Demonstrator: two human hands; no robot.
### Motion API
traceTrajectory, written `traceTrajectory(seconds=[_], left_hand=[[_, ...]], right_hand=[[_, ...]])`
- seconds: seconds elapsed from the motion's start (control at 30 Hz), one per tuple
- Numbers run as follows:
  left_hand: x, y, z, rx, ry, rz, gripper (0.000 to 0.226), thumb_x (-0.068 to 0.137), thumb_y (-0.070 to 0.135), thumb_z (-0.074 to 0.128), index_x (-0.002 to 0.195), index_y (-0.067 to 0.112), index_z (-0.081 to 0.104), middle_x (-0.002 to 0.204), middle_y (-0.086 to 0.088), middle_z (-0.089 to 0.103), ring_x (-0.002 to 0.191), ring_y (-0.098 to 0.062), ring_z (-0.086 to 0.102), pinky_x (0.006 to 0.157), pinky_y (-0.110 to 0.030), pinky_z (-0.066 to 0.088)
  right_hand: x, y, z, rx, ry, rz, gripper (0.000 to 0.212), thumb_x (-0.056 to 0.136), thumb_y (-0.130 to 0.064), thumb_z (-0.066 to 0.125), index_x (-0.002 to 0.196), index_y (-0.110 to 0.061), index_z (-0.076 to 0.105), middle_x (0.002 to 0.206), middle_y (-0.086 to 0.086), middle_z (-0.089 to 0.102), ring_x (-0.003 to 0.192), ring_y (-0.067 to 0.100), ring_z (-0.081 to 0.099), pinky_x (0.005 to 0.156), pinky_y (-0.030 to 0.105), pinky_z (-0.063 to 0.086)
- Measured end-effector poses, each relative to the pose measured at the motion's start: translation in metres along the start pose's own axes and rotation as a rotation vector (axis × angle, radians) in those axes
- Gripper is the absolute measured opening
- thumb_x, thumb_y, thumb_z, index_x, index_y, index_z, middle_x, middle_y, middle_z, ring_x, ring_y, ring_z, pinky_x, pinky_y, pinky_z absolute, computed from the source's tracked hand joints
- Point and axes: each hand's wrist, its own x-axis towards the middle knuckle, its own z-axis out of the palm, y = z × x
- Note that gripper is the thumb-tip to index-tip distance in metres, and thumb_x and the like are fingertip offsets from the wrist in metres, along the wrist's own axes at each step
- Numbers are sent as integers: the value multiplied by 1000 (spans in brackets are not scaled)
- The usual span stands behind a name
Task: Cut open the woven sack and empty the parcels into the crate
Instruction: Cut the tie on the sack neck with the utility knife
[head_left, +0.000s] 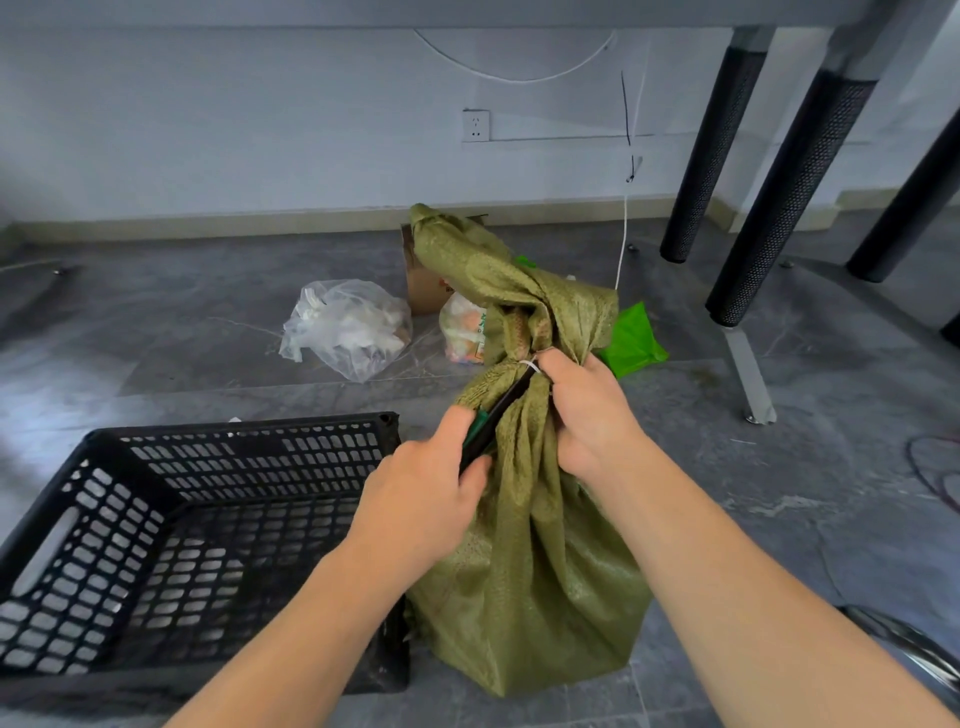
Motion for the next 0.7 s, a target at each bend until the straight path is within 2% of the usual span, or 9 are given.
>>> traceTrajectory(seconds=[0.23, 0.33, 0.43, 0.53, 0.6, 0.7], left_hand=[[0, 3, 6, -222, 17, -47, 18, 94, 38, 52, 110, 34, 47, 75, 0, 65, 63, -26, 64, 59, -44, 55], [3, 8, 7, -348, -2, -83, 8, 94, 34, 54, 102, 35, 53, 73, -1, 67, 57, -23, 63, 57, -45, 54], [4, 13, 9, -403, 0, -88, 7, 94, 31, 54, 100, 34, 57, 79, -1, 69, 59, -21, 63, 61, -42, 53], [6, 14, 9, -459, -18, -106, 5, 94, 29, 55, 96, 32, 58, 76, -3, 69, 52, -16, 57, 55, -37, 50], [8, 14, 6, -501, -27, -123, 5, 94, 30, 55, 94, 32, 59, 73, -2, 68, 52, -17, 57, 53, -35, 49], [10, 12, -2, -553, -67, -159, 7, 95, 28, 54, 92, 31, 60, 62, 3, 63, 47, -15, 57, 46, -27, 45]], right_hand=[[-3, 4, 6, 36, 42, 46, 22, 97, -5, 51, 117, -1, 60, 99, 22, 65, 89, 35, 67, 84, 55, 58], [0, 7, 7, 34, 94, 45, 18, 97, -7, 51, 111, -4, 61, 107, 25, 67, 95, 38, 69, 87, 58, 57], [3, 9, 11, 27, 151, 42, 12, 96, -9, 51, 105, -8, 59, 116, 27, 65, 101, 42, 68, 86, 58, 57], [4, 10, 13, 46, 175, 26, 11, 97, -14, 52, 105, -12, 59, 113, 23, 66, 101, 39, 67, 90, 57, 56], [1, 8, 13, 94, 140, 43, 15, 97, -18, 56, 111, -12, 59, 106, 17, 67, 97, 34, 68, 90, 53, 57], [-4, 4, 12, 135, -10, 71, 29, 94, -20, 64, 121, -10, 59, 102, 15, 67, 92, 31, 69, 83, 49, 59]])
